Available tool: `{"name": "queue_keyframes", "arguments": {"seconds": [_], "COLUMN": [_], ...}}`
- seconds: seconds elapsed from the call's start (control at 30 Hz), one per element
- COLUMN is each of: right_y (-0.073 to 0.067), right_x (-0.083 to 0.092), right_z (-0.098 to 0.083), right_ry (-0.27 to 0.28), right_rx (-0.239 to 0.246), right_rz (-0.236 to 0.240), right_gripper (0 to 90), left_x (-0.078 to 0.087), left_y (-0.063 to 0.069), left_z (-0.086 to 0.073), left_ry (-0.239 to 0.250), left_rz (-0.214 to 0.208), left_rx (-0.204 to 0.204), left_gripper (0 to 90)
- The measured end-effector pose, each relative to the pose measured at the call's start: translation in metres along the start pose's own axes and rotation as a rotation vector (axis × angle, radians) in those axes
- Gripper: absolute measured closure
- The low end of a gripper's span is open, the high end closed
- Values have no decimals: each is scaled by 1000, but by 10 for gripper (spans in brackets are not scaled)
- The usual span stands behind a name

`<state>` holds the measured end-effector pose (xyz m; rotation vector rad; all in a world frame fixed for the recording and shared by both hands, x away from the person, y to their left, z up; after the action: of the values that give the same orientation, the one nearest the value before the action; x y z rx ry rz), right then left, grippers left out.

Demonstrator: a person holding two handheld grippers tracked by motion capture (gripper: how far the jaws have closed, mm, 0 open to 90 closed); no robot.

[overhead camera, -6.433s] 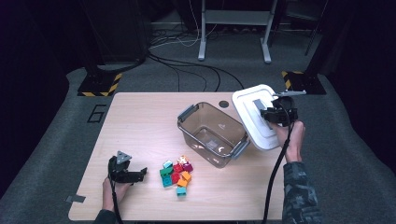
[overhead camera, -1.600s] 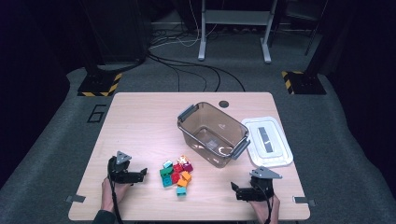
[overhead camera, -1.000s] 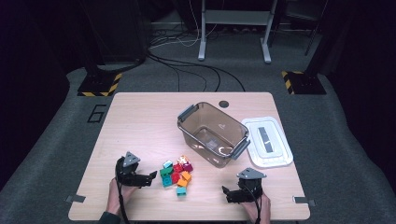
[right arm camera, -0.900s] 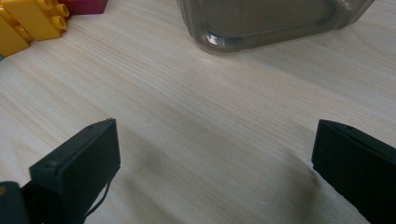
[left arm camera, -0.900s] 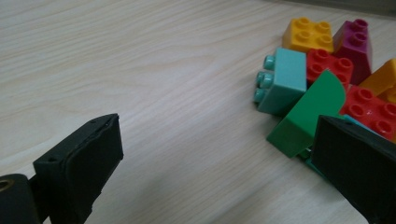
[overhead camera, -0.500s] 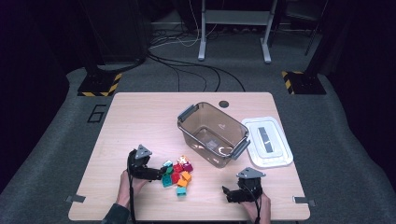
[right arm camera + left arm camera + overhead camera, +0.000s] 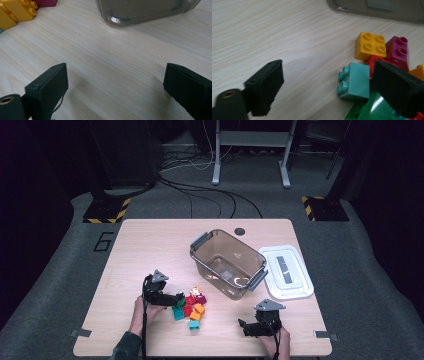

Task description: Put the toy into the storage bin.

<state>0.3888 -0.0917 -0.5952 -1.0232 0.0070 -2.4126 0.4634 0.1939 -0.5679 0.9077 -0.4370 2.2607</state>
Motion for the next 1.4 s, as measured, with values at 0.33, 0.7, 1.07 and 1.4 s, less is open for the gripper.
{"name": "queue_keyframes", "arguments": {"seconds": [0.33, 0.7, 1.07, 1.4], "right_y": [0, 0, 1, 1], "right_x": [0, -1, -4, -3], "right_z": [0, 0, 0, -1], "right_ry": [1, -6, -8, -14], "right_rx": [1, 23, 42, 53], "right_rz": [-5, -30, -64, -53], "right_gripper": [55, 62, 59, 59], "left_x": [-6, -5, 5, 19], "left_y": [9, 4, 3, -2], "left_z": [-3, -4, 4, 22], "left_ry": [-38, -42, -27, 2], "left_rz": [-43, -35, -43, -41], "left_rx": [-15, -30, -53, -58], "left_gripper": [508, 668, 668, 668]}}
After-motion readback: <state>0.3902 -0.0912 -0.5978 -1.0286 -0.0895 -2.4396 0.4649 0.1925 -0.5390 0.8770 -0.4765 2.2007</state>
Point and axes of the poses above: each handheld gripper's, and its own axes: x roughly backward along the jaws, z roughly out of its top, y roughly to its right, the point moved 10 cm from there along -x, roughly forward along the jaws, and after that the axes turned 10 degrees about -x, right-handed, at the moved point
